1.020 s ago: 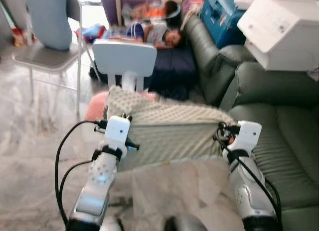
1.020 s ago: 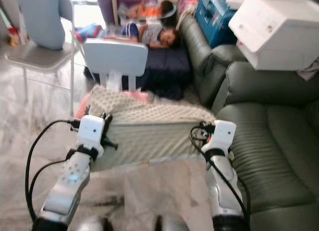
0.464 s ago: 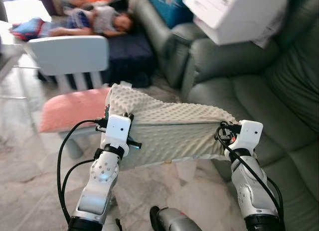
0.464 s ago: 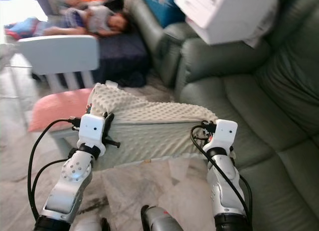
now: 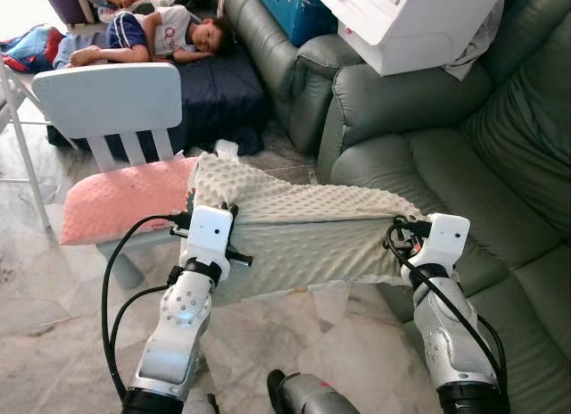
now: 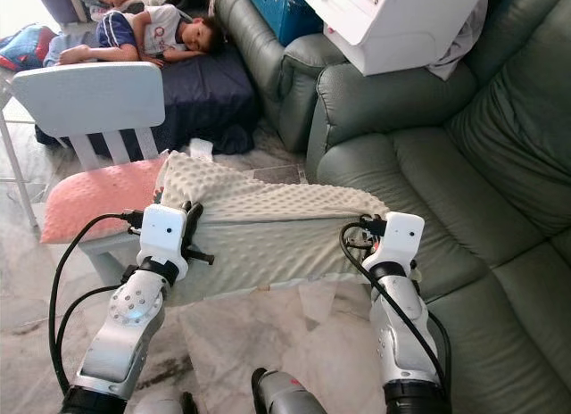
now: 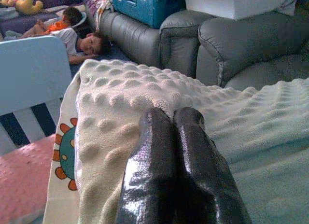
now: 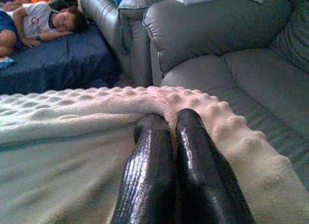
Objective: Move the pillow to the sofa
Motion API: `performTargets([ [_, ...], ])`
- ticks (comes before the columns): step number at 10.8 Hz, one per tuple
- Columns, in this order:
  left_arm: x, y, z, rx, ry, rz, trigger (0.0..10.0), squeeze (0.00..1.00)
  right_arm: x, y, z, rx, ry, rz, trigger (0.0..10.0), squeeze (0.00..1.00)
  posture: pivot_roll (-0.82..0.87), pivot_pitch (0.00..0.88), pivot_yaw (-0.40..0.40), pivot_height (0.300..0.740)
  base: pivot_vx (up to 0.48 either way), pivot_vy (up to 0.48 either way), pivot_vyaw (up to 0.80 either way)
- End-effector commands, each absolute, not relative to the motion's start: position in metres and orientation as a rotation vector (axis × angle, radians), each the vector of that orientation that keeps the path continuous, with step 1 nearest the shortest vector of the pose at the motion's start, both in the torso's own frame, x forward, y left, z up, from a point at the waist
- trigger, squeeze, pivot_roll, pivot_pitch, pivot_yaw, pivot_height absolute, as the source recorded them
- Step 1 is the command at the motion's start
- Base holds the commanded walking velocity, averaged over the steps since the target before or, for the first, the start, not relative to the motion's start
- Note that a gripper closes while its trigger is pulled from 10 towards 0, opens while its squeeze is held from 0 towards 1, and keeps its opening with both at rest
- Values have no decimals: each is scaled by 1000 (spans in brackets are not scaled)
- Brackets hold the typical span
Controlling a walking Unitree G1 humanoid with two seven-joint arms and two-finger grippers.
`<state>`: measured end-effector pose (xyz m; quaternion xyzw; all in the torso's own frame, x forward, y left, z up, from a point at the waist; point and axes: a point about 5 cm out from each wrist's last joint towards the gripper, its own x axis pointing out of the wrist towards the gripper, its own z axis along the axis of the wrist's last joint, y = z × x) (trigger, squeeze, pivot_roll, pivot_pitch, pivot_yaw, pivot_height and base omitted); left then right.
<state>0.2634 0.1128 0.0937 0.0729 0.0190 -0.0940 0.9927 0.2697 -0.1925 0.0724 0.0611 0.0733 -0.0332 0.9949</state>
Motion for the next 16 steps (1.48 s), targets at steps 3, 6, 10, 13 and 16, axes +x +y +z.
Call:
performTargets([
  [3,263,125,93,151,46,-140,10000,0,267,-208,73,109,147,-135,10000,0,-67,87,-85,740,0,430,-267],
  [6,264,125,94,153,48,-143,10000,0,267,-207,72,112,153,-136,10000,0,-66,92,-82,740,0,405,-800],
  [10,263,122,98,175,19,-162,10000,0,266,-205,71,116,155,-137,10000,0,-62,94,-78,740,0,81,-200],
  [13,261,119,102,101,16,-228,10000,0,266,-204,70,119,155,-137,10000,0,-60,95,-78,740,0,0,-800],
  [16,259,116,102,71,19,-263,10000,0,267,-204,71,119,156,-137,10000,0,-61,95,-80,740,185,0,-800],
])
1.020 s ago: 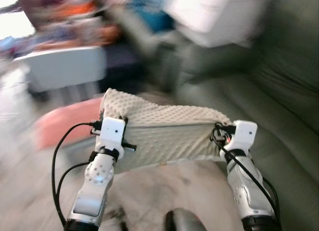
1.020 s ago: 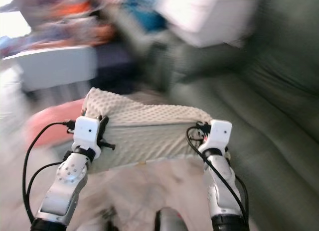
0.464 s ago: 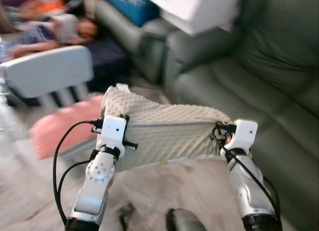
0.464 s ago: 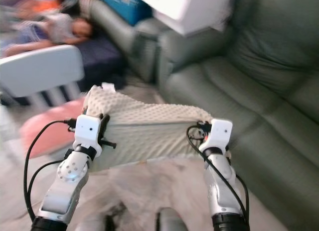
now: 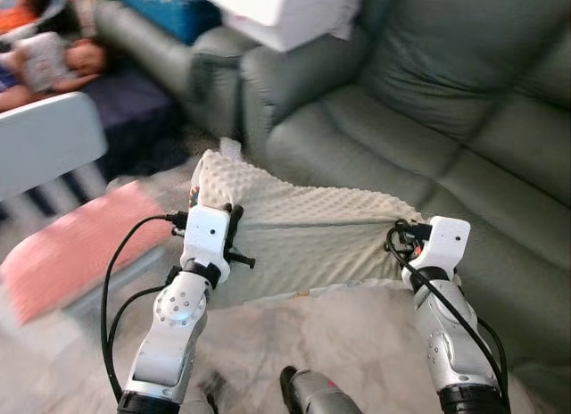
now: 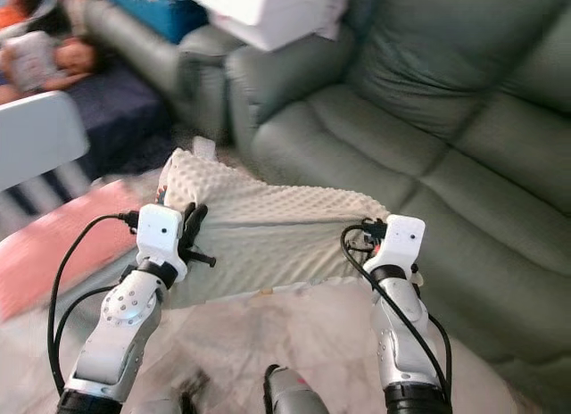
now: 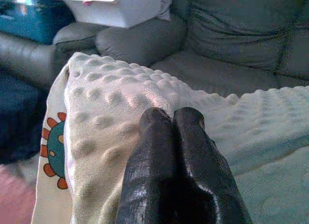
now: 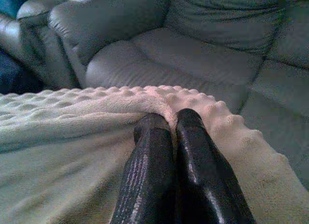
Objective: Move the pillow to the sofa
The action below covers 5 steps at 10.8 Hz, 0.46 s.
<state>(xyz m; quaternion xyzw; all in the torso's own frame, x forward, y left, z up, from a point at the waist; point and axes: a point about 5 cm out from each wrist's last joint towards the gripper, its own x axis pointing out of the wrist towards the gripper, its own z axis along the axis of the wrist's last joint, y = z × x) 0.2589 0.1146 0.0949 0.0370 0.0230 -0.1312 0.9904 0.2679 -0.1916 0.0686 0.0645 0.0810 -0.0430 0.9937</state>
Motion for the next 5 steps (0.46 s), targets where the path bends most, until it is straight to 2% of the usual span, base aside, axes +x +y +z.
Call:
performTargets([
  [1,260,116,102,71,20,-266,10000,0,267,-204,72,116,153,-136,10000,0,-60,94,-82,740,307,0,-800],
  [5,261,113,101,61,23,-274,10000,0,270,-203,74,100,146,-120,10000,0,-63,88,-87,740,308,0,-800],
])
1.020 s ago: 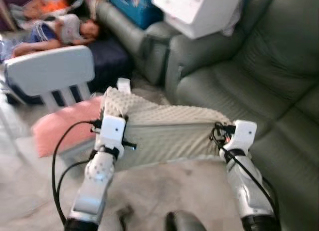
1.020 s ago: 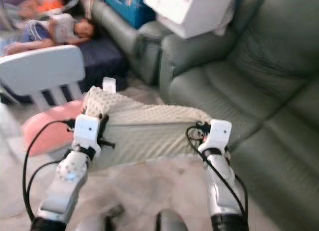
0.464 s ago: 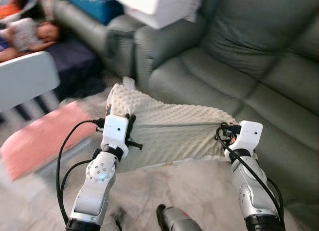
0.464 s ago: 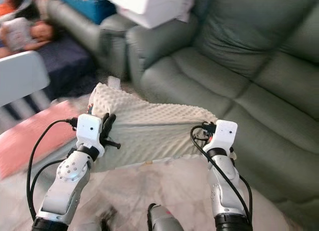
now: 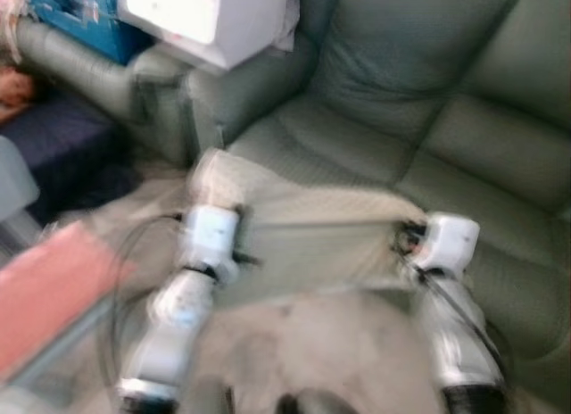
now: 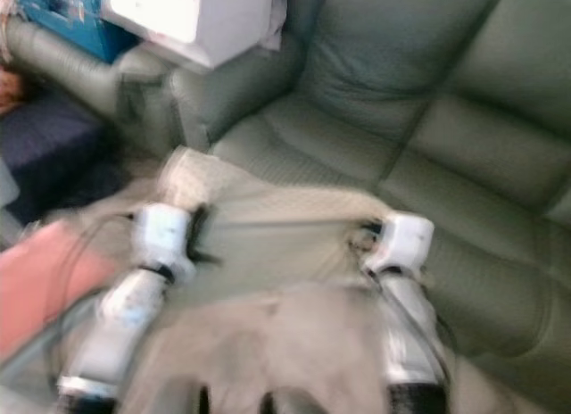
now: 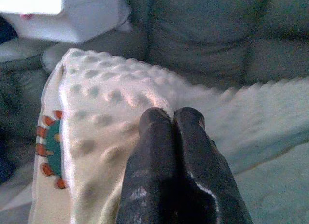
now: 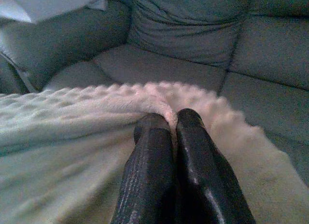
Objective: Move the pillow to the sofa
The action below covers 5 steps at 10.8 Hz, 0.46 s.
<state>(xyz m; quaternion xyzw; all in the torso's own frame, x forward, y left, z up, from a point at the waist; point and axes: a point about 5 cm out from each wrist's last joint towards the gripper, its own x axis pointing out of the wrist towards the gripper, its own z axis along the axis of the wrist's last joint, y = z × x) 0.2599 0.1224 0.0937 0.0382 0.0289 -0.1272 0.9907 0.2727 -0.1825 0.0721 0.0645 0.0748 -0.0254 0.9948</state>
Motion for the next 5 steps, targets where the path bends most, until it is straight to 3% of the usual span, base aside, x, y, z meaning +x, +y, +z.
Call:
performTargets([
  [1,261,113,101,60,24,-275,10000,0,270,-203,73,99,147,-119,10000,0,-63,87,-88,740,307,0,-800],
  [5,260,113,101,54,25,-281,10000,0,270,-202,73,103,152,-117,10000,0,-64,90,-86,740,301,0,-800],
])
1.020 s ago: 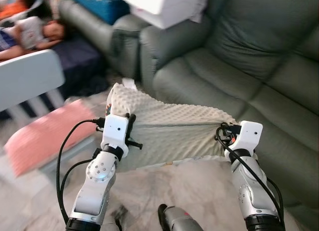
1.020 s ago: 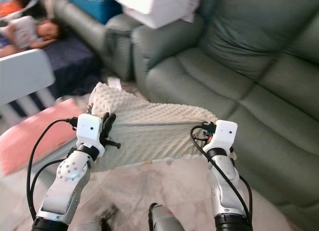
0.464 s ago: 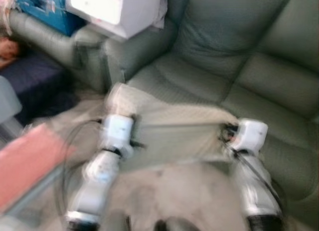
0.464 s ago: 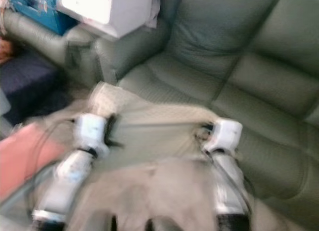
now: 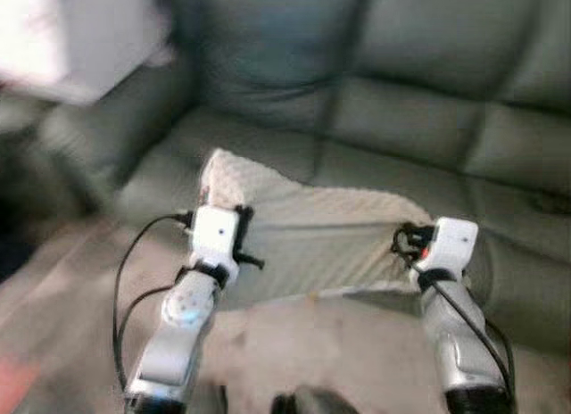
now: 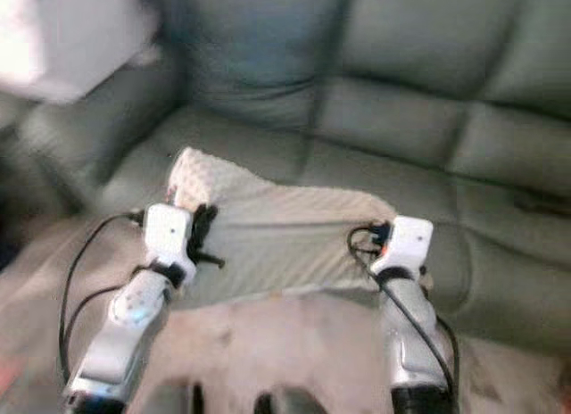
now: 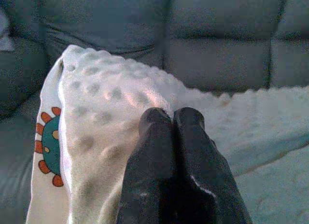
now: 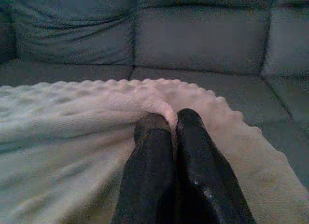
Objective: Move the pillow to the sofa
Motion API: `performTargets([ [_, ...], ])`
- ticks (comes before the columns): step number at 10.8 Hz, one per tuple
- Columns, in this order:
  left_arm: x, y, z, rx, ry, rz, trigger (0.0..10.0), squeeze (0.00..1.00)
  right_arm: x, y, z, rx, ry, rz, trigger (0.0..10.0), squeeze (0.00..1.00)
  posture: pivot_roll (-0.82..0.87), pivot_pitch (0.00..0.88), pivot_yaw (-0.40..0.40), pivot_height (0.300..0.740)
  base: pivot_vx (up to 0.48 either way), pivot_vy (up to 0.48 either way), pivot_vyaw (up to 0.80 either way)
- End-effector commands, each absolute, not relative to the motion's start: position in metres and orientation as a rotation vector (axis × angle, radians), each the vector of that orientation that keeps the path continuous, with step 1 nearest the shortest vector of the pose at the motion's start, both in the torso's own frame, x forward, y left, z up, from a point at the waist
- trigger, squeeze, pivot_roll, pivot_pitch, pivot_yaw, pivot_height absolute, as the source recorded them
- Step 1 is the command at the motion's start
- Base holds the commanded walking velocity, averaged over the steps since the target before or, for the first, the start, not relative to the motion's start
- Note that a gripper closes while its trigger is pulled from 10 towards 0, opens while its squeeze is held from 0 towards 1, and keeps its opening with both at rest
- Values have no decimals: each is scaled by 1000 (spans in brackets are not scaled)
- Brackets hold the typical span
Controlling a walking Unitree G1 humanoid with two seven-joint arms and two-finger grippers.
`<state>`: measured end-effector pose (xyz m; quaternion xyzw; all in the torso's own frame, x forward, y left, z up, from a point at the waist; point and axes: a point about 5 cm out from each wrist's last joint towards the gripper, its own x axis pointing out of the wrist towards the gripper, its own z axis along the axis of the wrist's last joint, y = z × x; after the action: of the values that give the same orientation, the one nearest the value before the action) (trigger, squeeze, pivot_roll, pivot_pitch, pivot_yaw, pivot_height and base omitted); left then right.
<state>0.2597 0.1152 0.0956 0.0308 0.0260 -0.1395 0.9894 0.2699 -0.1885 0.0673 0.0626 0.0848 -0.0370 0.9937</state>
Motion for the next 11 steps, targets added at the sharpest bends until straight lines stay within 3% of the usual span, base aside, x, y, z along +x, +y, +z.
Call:
performTargets([
  [1,260,112,100,53,34,-280,10000,0,268,-202,71,105,156,-118,10000,0,-64,92,-86,740,0,0,-750],
  [4,261,112,100,55,32,-272,10000,0,268,-202,70,111,161,-120,10000,0,-66,94,-85,740,0,0,-158],
  [11,261,114,101,61,42,-271,10000,0,265,-200,66,121,173,-124,10000,0,-62,105,-76,740,0,-354,0],
])
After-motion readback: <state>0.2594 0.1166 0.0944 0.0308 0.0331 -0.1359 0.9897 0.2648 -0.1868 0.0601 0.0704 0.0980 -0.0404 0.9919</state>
